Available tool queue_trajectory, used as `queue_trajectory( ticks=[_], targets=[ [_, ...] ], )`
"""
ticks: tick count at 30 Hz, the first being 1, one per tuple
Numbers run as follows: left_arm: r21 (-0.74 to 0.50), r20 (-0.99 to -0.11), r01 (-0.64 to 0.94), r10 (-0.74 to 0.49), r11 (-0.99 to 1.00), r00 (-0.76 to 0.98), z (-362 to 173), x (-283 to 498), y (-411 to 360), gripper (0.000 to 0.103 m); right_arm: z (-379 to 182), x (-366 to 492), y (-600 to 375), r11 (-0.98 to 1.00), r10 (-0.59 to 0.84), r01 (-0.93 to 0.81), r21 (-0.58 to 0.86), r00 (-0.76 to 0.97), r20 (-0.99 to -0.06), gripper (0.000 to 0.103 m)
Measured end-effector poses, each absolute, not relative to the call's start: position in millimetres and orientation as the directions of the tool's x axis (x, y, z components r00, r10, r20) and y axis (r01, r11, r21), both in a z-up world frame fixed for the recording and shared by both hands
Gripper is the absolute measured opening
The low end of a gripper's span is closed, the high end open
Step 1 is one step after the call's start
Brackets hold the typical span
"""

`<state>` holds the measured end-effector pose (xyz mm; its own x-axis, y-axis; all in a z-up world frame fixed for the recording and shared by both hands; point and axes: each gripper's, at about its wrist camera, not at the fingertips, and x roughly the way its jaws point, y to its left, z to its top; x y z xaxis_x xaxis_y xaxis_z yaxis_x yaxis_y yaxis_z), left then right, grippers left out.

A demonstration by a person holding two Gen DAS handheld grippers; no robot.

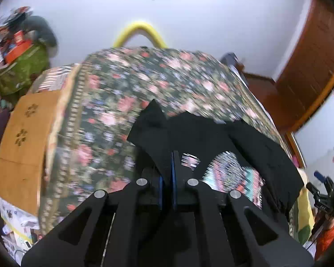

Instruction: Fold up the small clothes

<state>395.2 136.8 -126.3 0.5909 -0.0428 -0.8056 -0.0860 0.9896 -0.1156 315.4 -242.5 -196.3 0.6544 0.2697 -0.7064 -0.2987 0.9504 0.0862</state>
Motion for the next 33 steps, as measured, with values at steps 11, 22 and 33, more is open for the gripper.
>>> queue_trajectory(
  ticks=[11,22,33],
  targets=[
    [-0.185,-0.871,-0.025,-0.152,0.982,0.467,-215.9,418.7,72.1,0.006,-227.5,310.6,-268.8,0.961,0.249,-0.251,0.114,0.614,-0.749,0.084],
    [-0.088,-0.847,0.033,-0.093,0.996,0.524,-199.7,395.6,64.8,0.057,-252.2,317.3,-280.2,0.972,0.218,-0.198,0.123,0.59,-0.777,0.069],
    [0.032,-0.846,-0.059,0.059,0.998,0.529,-206.1,362.1,106.0,0.066,-260.0,314.2,-291.1,0.977,0.197,-0.184,0.11,0.57,-0.798,0.026]
  ],
)
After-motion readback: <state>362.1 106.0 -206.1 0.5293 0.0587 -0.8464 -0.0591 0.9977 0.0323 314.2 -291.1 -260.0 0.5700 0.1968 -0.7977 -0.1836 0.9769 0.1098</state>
